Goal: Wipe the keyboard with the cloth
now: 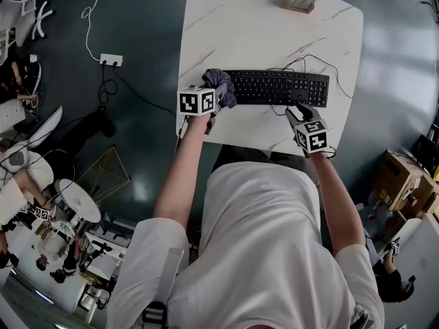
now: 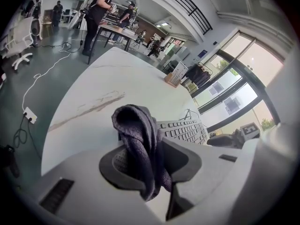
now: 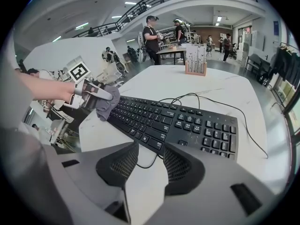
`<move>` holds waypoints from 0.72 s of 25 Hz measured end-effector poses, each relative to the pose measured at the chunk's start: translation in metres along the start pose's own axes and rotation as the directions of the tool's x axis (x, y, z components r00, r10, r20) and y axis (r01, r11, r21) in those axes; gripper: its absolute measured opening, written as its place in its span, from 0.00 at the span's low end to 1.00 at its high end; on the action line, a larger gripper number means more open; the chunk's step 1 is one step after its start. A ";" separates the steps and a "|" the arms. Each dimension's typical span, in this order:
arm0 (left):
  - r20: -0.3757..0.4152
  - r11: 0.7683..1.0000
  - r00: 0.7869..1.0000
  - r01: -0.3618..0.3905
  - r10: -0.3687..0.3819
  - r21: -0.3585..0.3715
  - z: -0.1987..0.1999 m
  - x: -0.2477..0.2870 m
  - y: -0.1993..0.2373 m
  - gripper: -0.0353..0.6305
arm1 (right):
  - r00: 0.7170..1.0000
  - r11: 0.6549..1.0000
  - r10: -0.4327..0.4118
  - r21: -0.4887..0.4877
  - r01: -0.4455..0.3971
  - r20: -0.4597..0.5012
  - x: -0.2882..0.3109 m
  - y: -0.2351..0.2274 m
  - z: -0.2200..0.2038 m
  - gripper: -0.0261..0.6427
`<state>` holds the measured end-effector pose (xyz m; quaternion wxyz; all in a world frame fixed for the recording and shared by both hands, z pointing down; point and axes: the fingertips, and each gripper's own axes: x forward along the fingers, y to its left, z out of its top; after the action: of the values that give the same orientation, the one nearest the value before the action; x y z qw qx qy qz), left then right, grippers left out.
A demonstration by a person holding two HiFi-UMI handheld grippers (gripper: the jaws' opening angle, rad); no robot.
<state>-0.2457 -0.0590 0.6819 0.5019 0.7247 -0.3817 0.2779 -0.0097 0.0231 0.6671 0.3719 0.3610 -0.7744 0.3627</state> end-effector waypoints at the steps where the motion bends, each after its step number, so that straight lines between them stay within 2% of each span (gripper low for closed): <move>1: 0.000 1.000 1.000 0.000 0.000 -0.001 0.000 -0.001 0.002 0.24 | 1.000 1.000 0.000 0.001 0.000 0.000 0.001 0.001 0.001 0.28; 18: 0.012 1.000 1.000 0.003 -0.003 -0.007 -0.007 -0.021 0.024 0.24 | 1.000 1.000 -0.029 0.010 0.029 0.009 -0.001 0.007 0.004 0.28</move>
<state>-0.2771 -0.0514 0.6804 0.5027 0.7251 -0.3845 0.2716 -0.0164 0.0238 0.6624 0.3720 0.3756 -0.7689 0.3596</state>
